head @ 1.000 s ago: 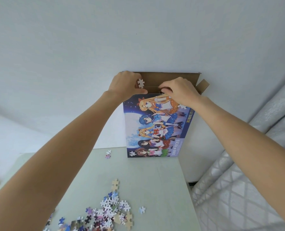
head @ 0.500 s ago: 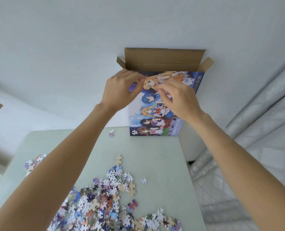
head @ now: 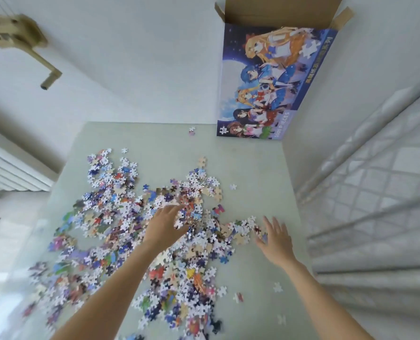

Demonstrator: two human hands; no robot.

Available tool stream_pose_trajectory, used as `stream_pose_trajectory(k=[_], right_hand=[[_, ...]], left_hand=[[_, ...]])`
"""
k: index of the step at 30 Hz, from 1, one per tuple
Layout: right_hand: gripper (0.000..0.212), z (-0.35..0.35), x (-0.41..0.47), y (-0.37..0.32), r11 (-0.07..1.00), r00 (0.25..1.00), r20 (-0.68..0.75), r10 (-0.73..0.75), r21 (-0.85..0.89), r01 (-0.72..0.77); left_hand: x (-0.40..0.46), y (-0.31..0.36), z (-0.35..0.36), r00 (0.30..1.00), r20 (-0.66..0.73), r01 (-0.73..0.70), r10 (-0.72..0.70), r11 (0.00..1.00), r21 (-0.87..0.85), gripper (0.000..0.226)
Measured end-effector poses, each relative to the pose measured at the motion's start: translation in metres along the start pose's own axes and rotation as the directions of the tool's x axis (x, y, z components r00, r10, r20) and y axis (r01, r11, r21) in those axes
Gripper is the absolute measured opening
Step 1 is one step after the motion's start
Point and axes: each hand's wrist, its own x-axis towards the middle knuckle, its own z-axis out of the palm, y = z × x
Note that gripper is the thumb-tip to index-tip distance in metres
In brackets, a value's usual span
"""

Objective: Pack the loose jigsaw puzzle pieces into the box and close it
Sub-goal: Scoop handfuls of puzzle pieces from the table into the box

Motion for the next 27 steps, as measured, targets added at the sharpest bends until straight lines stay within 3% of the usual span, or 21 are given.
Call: stream_pose_trajectory(k=[3, 6, 11, 14, 17, 20, 23, 27], right_hand=[[0.073, 0.033, -0.018, -0.013, 0.999, 0.999, 0.010, 0.037, 0.010, -0.037], [0.071, 0.054, -0.029, -0.052, 0.990, 0.996, -0.047, -0.082, 0.109, 0.087], [0.068, 0.084, -0.062, -0.113, 0.930, 0.941, 0.058, -0.332, 0.190, 0.316], [0.062, 0.086, -0.083, -0.115, 0.886, 0.917, 0.027, -0.398, 0.272, 0.376], [0.055, 0.085, -0.105, -0.084, 0.911, 0.939, -0.152, -0.308, 0.237, 0.337], [0.055, 0.092, -0.128, -0.031, 0.984, 0.960, -0.280, -0.032, 0.161, 0.080], [0.068, 0.101, -0.151, 0.003, 0.969, 0.961, -0.145, 0.234, 0.115, -0.218], [0.071, 0.109, -0.157, -0.006, 0.978, 0.983, -0.054, 0.177, 0.122, -0.170]], left_hand=[[-0.036, -0.026, 0.030, 0.991, 0.070, 0.109, -0.111, 0.993, 0.041, 0.076], [-0.058, -0.048, 0.051, 0.982, 0.125, 0.144, -0.145, 0.989, 0.016, 0.082], [-0.079, -0.065, 0.064, 0.988, 0.132, 0.078, -0.077, 0.997, -0.006, 0.082], [-0.088, -0.063, 0.068, 0.994, 0.105, 0.030, -0.029, 1.000, -0.005, 0.080], [-0.099, -0.061, 0.076, 0.999, 0.030, -0.031, 0.030, 0.999, 0.021, 0.076], [-0.114, -0.062, 0.085, 0.986, -0.049, -0.157, 0.158, 0.987, 0.039, 0.061], [-0.131, -0.067, 0.093, 0.972, -0.013, -0.233, 0.235, 0.969, 0.085, 0.054], [-0.150, -0.077, 0.099, 0.964, 0.129, -0.256, 0.234, 0.948, 0.189, 0.066]])
